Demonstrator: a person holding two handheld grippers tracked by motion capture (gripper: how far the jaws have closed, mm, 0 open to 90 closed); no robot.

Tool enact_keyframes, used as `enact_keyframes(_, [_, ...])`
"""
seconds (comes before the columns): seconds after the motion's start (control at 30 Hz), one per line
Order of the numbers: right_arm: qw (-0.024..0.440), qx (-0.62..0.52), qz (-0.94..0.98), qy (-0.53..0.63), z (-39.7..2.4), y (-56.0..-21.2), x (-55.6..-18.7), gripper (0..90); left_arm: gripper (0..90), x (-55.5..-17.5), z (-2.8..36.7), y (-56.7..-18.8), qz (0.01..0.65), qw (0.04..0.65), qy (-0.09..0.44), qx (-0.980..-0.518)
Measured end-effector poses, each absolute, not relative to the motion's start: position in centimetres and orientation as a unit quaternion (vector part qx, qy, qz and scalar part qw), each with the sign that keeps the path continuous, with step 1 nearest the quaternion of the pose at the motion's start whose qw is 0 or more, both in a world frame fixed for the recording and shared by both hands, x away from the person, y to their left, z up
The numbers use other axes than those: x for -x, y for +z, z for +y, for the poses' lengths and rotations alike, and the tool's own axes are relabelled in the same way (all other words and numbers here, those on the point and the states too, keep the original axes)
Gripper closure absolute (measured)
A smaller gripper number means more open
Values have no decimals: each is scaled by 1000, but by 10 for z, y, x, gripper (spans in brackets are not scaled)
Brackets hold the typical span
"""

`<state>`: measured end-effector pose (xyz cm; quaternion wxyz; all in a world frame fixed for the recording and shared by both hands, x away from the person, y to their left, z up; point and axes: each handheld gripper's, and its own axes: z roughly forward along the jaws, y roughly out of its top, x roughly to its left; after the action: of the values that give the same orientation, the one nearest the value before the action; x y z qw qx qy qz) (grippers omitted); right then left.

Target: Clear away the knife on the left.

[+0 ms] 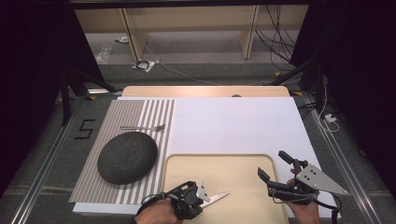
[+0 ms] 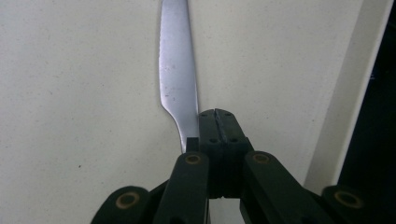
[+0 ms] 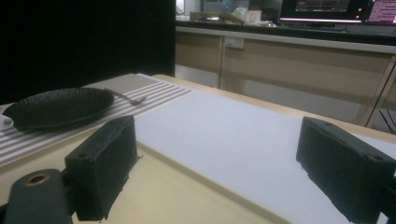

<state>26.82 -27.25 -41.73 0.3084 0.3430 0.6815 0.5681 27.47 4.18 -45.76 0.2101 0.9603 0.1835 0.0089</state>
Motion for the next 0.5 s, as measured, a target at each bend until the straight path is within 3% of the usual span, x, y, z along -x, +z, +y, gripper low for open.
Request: enact_keyframes(0.5, [309, -343, 682, 568, -273, -417, -268, 131, 894, -282, 48, -462, 201, 207, 14, -957])
